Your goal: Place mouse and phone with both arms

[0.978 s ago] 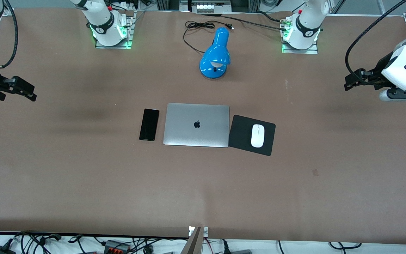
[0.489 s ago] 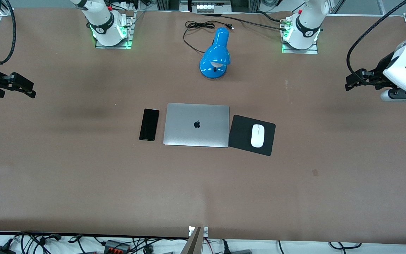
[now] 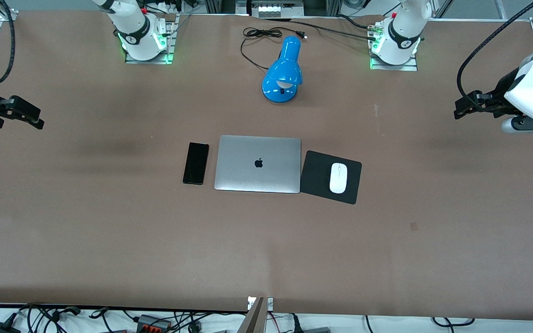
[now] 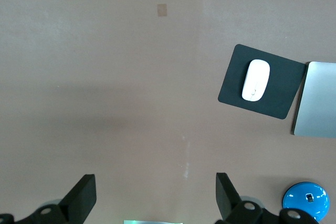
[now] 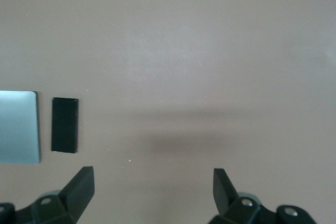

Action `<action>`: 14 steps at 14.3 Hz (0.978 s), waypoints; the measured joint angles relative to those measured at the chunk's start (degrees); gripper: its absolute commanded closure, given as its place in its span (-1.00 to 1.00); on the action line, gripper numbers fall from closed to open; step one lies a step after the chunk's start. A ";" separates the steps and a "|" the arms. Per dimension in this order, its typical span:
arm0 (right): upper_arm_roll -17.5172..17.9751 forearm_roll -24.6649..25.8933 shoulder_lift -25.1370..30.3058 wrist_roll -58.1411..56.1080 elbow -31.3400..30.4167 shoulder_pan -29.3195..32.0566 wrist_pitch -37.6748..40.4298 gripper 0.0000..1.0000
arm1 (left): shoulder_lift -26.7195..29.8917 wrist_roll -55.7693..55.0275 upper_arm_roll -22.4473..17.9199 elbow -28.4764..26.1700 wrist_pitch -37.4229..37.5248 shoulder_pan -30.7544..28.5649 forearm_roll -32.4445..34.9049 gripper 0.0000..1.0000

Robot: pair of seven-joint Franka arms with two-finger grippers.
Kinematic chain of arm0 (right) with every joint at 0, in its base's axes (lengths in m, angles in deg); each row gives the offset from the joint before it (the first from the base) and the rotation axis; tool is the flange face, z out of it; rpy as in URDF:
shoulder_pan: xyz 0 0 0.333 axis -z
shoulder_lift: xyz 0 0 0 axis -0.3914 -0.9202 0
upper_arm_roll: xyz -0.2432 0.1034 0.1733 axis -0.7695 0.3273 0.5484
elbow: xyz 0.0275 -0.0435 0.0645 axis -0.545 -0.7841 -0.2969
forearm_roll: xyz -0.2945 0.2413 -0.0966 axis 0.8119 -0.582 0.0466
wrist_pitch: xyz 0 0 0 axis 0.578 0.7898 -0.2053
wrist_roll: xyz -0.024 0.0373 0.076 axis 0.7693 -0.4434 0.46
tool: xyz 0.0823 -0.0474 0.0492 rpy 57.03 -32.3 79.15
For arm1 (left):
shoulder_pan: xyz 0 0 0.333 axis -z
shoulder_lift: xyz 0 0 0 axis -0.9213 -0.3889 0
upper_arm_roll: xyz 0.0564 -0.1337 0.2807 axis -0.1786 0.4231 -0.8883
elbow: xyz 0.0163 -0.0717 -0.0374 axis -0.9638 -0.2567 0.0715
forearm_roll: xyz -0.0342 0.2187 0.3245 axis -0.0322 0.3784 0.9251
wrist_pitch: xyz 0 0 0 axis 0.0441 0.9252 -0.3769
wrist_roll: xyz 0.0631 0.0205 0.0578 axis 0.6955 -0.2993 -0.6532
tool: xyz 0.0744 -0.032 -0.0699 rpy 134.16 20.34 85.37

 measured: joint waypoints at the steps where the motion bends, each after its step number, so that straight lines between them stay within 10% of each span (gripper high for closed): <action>1: -0.01 -0.71 0.00 -0.03 0.00 0.42 -0.09 -1.00 | 0.00 -0.02 -0.01 0.00 0.02 -0.02 0.00 -1.00; 14: 0.36 -1.00 0.06 -0.45 0.01 0.64 0.15 -1.00 | -0.14 -0.11 -0.04 0.00 0.54 -0.19 0.00 -1.00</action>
